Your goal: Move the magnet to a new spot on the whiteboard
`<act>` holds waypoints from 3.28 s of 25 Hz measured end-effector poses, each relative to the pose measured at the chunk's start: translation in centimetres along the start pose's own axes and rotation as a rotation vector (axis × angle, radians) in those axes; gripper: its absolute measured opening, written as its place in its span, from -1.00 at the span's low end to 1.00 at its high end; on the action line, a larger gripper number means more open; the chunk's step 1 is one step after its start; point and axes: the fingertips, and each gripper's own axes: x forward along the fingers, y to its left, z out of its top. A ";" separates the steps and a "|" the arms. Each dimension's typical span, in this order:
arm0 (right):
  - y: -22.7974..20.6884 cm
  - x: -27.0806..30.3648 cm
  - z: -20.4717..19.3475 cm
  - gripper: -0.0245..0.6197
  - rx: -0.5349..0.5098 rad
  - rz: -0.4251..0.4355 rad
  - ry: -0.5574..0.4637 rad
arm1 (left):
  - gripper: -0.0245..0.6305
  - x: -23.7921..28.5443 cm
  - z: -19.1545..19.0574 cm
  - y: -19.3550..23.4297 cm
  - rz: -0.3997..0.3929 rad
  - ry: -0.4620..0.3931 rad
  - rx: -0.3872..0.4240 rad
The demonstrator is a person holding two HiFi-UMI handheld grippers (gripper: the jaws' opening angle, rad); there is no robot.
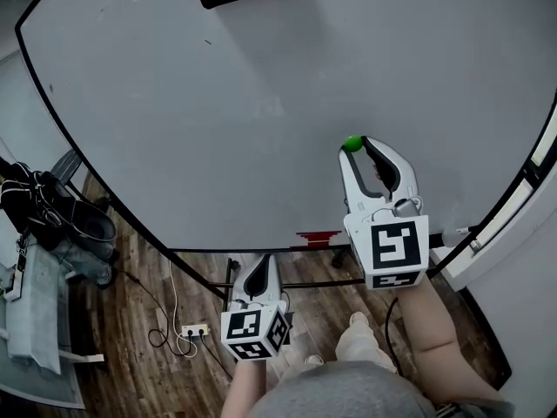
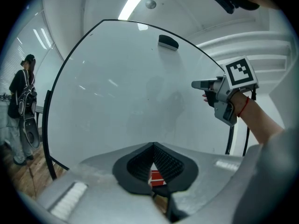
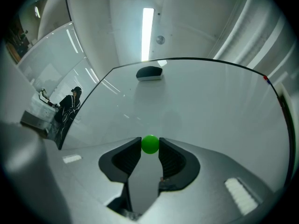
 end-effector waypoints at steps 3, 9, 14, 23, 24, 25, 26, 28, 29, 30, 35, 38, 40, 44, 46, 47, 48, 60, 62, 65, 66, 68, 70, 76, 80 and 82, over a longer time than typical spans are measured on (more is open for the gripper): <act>1.0 -1.0 -0.3 -0.55 0.015 0.018 0.003 | -0.93 -0.4 -0.3 0.2 0.004 0.005 0.000; 3.1 -3.0 -0.9 -0.55 0.040 0.047 0.017 | -0.93 -1.6 -0.3 0.3 0.012 -0.001 0.003; 4.5 -3.4 -1.3 -0.55 0.056 0.068 0.030 | -0.93 -2.3 0.2 0.6 0.016 -0.011 0.011; 6.7 -2.2 -1.9 -0.55 0.067 0.108 0.034 | -0.93 -3.2 0.2 2.3 0.056 -0.012 0.012; 6.9 -1.9 -1.9 -0.55 0.068 0.112 0.034 | -0.93 -3.3 0.3 2.6 0.063 -0.013 0.011; 7.2 -1.6 -2.1 -0.55 0.069 0.116 0.034 | -0.93 -3.4 0.3 2.9 0.070 -0.013 0.010; 7.5 -1.3 -2.2 -0.55 0.071 0.122 0.035 | -0.93 -3.5 0.3 3.2 0.079 -0.013 0.009; 8.0 -0.7 -2.7 -0.55 0.076 0.135 0.038 | -0.93 -3.6 0.1 3.7 0.095 -0.014 0.006; 8.3 -0.4 -2.8 -0.55 0.078 0.142 0.039 | -0.93 -3.6 0.1 3.9 0.103 -0.015 0.005; 8.6 -0.1 -2.9 -0.55 0.080 0.148 0.040 | -0.93 -3.7 0.0 4.2 0.110 -0.015 0.003; 10.0 1.2 -3.2 -0.55 0.082 0.176 0.036 | -0.93 -3.9 -0.1 5.3 0.140 -0.022 -0.002; 10.5 2.1 -3.5 -0.55 0.076 0.185 0.039 | -0.93 -4.0 0.0 5.8 0.153 -0.025 -0.006; 10.8 2.8 -3.8 -0.55 0.072 0.188 0.044 | -0.93 -4.0 0.1 6.2 0.164 -0.026 -0.010; 11.3 3.9 -4.5 -0.55 0.062 0.191 0.055 | -0.93 -4.0 0.0 6.9 0.179 -0.026 -0.012; 11.4 4.3 -4.7 -0.55 0.057 0.192 0.061 | -0.93 -3.9 0.1 7.0 0.183 -0.027 -0.012; 11.4 4.5 -4.9 -0.55 0.055 0.193 0.064 | -0.93 -3.8 0.1 7.1 0.184 -0.027 -0.013; 11.4 4.7 -5.0 -0.55 0.054 0.194 0.068 | -0.93 -3.7 0.1 7.2 0.186 -0.027 -0.014; 11.3 6.2 -6.4 -0.55 0.032 0.176 0.101 | -0.93 -3.1 0.2 7.5 0.184 -0.030 -0.009; 11.3 6.4 -6.6 -0.55 0.029 0.173 0.106 | -0.93 -3.0 0.2 7.5 0.181 -0.028 -0.006; 11.3 6.8 -6.9 -0.54 0.033 0.166 0.116 | -0.93 -3.0 0.2 7.6 0.179 -0.027 -0.004; 11.3 6.8 -7.0 -0.54 0.032 0.162 0.118 | -0.93 -3.1 0.2 7.7 0.180 -0.026 -0.005; 11.3 6.9 -7.1 -0.54 0.023 0.151 0.117 | -0.93 -3.1 0.1 7.9 0.183 -0.024 -0.007; 11.3 6.9 -7.1 -0.54 0.007 0.142 0.112 | -0.93 -3.2 0.0 8.1 0.185 -0.022 -0.010; 11.4 6.9 -7.1 -0.54 -0.009 0.129 0.107 | -0.93 -3.1 -0.1 8.2 0.180 -0.017 -0.013; 11.6 6.9 -7.2 -0.49 -0.013 0.133 0.106 | -0.93 -3.0 -0.2 8.3 0.176 -0.017 -0.016; 11.8 6.9 -7.3 -0.45 -0.016 0.134 0.104 | -0.93 -3.0 -0.3 8.5 0.176 -0.016 -0.018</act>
